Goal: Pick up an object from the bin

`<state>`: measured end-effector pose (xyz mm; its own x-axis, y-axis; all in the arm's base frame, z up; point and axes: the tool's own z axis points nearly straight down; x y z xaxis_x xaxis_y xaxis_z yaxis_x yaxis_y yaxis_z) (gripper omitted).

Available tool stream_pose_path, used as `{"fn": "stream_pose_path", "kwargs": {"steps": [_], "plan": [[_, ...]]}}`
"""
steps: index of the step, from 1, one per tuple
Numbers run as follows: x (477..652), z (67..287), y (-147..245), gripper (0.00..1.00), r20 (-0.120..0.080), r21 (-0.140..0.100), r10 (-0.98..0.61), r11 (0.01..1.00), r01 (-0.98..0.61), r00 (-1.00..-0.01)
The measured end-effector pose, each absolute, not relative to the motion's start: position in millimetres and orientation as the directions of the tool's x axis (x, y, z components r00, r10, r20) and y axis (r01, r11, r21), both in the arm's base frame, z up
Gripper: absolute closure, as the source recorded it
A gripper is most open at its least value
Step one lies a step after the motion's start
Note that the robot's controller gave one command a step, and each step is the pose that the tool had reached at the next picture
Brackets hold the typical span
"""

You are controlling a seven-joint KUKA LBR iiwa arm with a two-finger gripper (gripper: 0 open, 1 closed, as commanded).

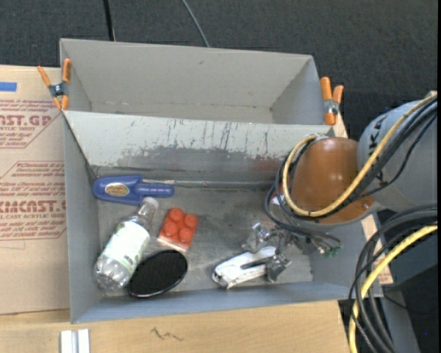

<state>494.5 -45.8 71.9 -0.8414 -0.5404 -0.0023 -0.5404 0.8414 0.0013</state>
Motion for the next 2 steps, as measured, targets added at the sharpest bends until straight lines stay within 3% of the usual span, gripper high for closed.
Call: {"fn": "stream_pose_path", "kwargs": {"steps": [1,2], "plan": [[494.5,72.0,-45.8,1.0,-0.002,0.001,-0.541,0.841,-0.541,-0.841],[510.8,220.1,-38.7,1.0,-0.004,-0.002,-0.525,0.851,-0.525,-0.851]]}}
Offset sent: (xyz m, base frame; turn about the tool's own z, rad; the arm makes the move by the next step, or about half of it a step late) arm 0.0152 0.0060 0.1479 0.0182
